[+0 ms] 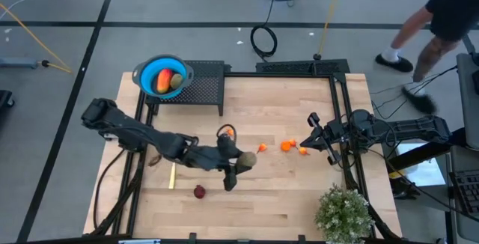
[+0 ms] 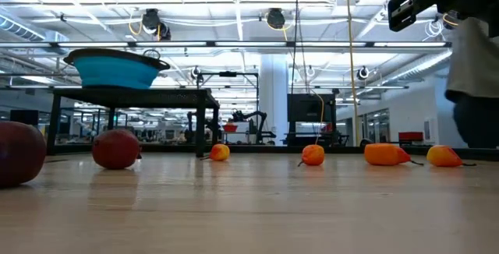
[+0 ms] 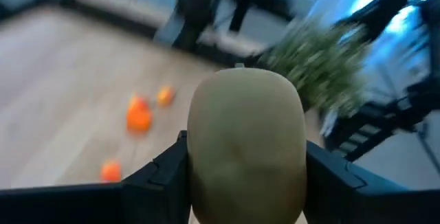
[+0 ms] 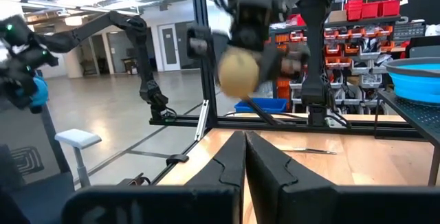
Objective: Pick & Place Fruit
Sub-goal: Put the kiwi into the blue strainer bowl on the shelf
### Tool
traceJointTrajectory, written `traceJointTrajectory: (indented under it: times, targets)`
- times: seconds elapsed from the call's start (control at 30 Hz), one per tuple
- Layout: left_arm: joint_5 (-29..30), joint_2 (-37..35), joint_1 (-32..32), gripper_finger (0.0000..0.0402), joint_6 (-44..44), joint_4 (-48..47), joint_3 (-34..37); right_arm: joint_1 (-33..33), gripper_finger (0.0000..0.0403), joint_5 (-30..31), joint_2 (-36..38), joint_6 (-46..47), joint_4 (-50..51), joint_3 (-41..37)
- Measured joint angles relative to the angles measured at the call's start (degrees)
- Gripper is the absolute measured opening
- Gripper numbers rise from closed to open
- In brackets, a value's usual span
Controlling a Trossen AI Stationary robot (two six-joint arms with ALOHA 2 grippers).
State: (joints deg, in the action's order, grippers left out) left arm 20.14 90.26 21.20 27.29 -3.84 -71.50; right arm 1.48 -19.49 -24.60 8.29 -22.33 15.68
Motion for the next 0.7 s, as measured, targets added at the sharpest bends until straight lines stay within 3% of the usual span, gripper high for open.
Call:
traceJointTrajectory:
  times: [0.3,0.53,0.7]
  targets:
    - [-1.56,-1.86,1.87,0.0192,-18.79,23.45,-0.07,0.01,0.0004,-0.07,0.0,-0.42,0.29,0.0]
    - [-9.05,-1.88,3.43,0.0195,-29.58,35.86,-0.04,0.0,0.0004,-0.07,0.01,-0.44,0.35,0.0]
    - [-18.24,-1.9,4.38,0.0208,-37.38,46.06,-0.04,0.01,0.0004,-0.11,0.0,-0.44,0.37,0.0]
